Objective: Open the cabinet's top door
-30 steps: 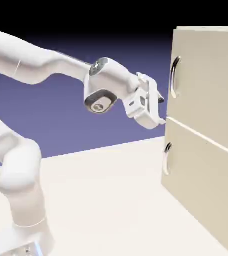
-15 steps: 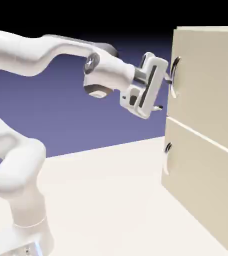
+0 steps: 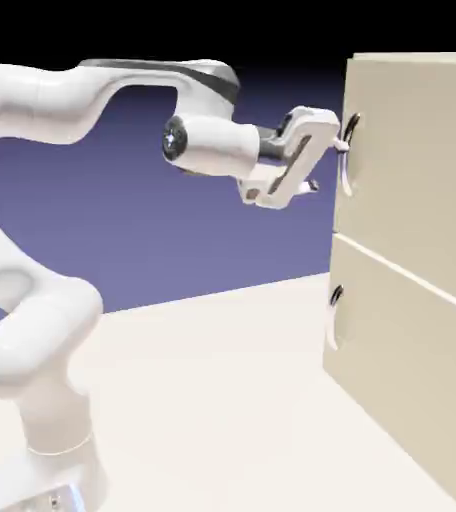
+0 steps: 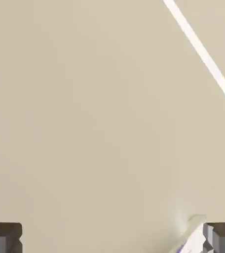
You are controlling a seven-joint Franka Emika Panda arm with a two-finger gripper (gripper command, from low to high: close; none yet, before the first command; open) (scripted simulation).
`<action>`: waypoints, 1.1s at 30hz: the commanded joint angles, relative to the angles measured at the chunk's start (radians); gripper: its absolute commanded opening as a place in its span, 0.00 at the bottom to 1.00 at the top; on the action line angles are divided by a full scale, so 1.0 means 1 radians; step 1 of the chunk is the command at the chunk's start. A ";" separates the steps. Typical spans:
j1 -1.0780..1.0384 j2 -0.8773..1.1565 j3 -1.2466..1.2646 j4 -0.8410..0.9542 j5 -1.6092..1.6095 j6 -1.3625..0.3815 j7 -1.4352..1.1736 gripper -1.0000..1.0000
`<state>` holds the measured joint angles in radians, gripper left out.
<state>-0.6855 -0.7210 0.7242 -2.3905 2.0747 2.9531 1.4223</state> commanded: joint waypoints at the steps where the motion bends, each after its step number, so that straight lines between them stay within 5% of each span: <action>1: -0.015 -0.003 0.015 0.009 0.044 -0.002 0.014 0.50; 18: -0.263 -0.057 0.273 0.158 0.783 -0.032 0.257 0.50; 26: -0.468 0.017 0.428 0.303 0.823 -0.044 0.234 0.50; 27: -0.468 0.017 0.428 0.303 0.823 -0.044 0.234 0.00; 33: -0.287 0.041 0.283 0.193 0.744 -0.102 0.237 0.00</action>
<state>-0.9726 -0.6801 1.0073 -2.1978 2.8179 2.8516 1.6591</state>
